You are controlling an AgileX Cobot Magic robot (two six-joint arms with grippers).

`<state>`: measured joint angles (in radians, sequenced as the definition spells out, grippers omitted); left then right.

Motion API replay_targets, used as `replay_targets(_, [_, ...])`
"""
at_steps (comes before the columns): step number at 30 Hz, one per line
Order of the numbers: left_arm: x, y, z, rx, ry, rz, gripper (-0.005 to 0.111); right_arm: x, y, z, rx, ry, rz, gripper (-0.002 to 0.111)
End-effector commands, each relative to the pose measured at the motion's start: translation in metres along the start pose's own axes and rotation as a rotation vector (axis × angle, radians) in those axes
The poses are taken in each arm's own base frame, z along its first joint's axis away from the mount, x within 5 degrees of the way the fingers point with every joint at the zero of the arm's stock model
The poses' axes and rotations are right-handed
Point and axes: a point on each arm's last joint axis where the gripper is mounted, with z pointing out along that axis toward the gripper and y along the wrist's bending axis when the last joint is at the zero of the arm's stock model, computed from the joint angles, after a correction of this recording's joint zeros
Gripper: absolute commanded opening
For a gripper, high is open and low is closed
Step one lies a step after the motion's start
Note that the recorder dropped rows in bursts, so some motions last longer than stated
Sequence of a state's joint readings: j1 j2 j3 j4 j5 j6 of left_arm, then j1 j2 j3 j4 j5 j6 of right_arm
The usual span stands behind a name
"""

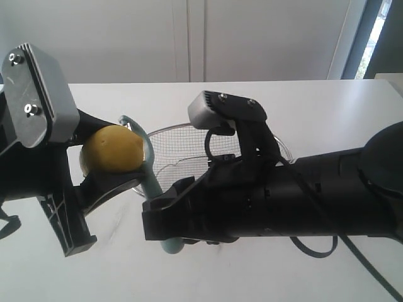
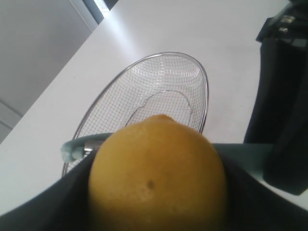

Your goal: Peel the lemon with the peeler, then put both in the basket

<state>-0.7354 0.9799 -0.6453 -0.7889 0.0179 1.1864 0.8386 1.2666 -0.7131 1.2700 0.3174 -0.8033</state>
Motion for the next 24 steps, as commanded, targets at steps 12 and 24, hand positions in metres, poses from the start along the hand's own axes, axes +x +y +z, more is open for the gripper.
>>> replay_targets(12, [-0.001,-0.0013,-0.0027,0.001,-0.012,-0.013,0.0,-0.0018,0.0017,-0.0023,-0.007,-0.003,-0.022,0.0])
replay_targets(24, [-0.001,-0.0013,-0.0027,0.001,-0.012,-0.012,0.0,-0.0043,0.0042,-0.0079,-0.01,-0.028,-0.03,0.0])
